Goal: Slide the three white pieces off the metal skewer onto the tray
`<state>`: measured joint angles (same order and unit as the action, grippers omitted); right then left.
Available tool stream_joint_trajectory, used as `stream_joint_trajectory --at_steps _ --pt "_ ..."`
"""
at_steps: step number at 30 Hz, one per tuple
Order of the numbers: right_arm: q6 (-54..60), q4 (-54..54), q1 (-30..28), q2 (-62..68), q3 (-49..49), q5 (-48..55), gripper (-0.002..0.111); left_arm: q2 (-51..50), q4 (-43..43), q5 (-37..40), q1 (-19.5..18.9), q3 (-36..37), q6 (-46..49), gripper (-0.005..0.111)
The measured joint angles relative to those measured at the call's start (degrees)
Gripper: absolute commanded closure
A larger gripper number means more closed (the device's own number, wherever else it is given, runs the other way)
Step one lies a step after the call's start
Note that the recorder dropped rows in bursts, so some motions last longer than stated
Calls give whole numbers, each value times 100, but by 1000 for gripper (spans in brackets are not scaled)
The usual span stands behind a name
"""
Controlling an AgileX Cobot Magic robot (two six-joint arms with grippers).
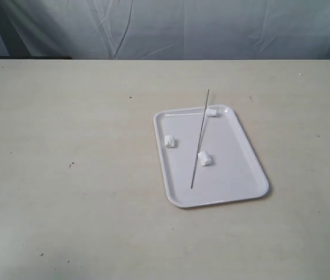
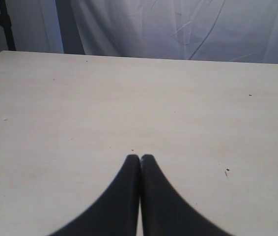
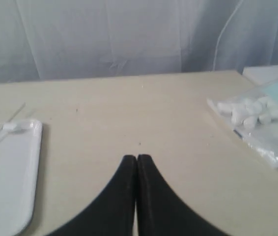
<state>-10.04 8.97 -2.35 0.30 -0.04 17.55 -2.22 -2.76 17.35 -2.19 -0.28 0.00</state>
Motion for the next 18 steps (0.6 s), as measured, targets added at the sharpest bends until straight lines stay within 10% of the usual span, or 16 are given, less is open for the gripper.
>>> stream_joint_trajectory --at_steps 18 --pt "750 -1340 0 0 0 309 109 0 3 -10 0 0 494 107"
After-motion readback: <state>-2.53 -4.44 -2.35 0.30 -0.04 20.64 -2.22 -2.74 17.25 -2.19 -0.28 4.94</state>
